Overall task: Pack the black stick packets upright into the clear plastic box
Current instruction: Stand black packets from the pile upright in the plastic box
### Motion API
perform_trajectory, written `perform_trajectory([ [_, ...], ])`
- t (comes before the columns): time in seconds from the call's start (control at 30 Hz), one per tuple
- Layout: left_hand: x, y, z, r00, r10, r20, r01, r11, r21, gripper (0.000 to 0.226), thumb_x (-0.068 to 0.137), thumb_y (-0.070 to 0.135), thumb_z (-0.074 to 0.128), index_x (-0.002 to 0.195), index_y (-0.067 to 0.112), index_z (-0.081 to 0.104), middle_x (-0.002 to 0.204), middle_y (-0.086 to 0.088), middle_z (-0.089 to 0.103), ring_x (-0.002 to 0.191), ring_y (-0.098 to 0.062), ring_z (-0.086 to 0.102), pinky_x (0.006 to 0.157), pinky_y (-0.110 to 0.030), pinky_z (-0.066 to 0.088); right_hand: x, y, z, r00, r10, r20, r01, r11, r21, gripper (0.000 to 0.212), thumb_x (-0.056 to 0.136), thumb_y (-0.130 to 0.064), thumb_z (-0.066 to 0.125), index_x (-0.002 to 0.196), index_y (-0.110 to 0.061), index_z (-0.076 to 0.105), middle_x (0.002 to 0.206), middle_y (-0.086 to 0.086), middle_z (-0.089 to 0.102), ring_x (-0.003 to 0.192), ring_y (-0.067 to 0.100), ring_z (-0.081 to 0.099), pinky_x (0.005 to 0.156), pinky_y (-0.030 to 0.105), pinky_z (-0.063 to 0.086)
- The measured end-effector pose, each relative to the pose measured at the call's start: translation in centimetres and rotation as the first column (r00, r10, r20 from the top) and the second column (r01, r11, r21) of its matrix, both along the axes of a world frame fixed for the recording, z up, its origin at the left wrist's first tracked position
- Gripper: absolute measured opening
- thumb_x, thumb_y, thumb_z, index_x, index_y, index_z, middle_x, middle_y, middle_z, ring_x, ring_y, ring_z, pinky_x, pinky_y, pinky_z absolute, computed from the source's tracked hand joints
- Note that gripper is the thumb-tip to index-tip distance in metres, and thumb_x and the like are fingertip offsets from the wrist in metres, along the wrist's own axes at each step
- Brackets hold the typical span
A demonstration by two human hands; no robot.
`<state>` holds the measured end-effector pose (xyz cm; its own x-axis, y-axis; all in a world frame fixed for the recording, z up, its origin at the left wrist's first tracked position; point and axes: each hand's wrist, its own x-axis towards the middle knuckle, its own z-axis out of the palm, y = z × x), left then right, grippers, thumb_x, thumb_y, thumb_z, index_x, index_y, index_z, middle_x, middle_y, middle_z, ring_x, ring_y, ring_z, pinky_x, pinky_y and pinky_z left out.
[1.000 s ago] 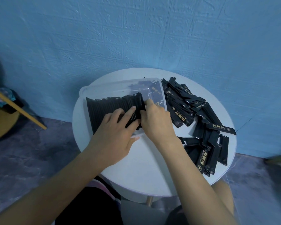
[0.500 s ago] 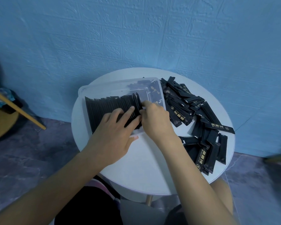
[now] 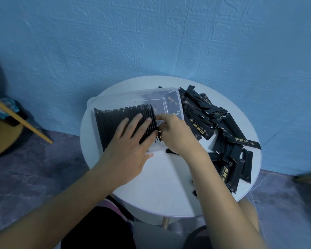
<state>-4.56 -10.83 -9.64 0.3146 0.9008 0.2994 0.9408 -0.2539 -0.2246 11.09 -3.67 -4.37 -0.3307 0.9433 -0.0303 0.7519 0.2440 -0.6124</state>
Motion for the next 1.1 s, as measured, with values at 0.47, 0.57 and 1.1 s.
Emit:
perform_trajectory([
  [0.47, -0.5, 1.4, 1.4, 0.997, -0.067, -0.034, 0.065, 0.997, -0.043, 0.061, 0.092, 0.053, 0.053, 0.144, 0.022, 0.05, 0.16, -0.01, 0.034, 0.133, -0.037, 0.041, 0.114, -0.05, 0.026, 0.1, 0.2, -0.2, 0.999, -0.01, -0.039, 0.007, 0.998, -0.062, 0.042, 0.102, -0.017, 0.037, 0.136, -0.034, 0.056, 0.114, 0.008, 0.07, 0.093, 0.031, 0.068, 0.077, 0.037, 0.057],
  [0.57, -0.6, 1.4, 1.4, 0.997, -0.063, -0.043, 0.06, 0.997, -0.055, 0.063, 0.093, 0.055, 0.041, 0.147, 0.025, 0.046, 0.162, -0.009, 0.033, 0.133, -0.037, 0.041, 0.114, -0.051, 0.027, 0.0, 0.2, -0.1, 1.0, -0.01, -0.026, 0.009, 0.998, -0.064, 0.044, 0.101, -0.017, 0.036, 0.135, -0.036, 0.056, 0.112, 0.008, 0.071, 0.091, 0.031, 0.07, 0.082, 0.042, 0.059],
  [1.1, -0.6, 1.4, 1.0, 0.998, -0.058, -0.028, 0.055, 0.993, -0.101, 0.063, 0.095, 0.057, 0.036, 0.145, 0.022, 0.052, 0.163, -0.006, 0.034, 0.136, -0.038, 0.038, 0.118, -0.054, 0.023, 0.2, -0.3, 0.0, 0.999, -0.022, -0.044, 0.019, 0.997, -0.072, 0.031, 0.103, -0.021, 0.047, 0.128, -0.027, 0.064, 0.102, 0.007, 0.074, 0.099, 0.029, 0.069, 0.093, 0.041, 0.054],
])
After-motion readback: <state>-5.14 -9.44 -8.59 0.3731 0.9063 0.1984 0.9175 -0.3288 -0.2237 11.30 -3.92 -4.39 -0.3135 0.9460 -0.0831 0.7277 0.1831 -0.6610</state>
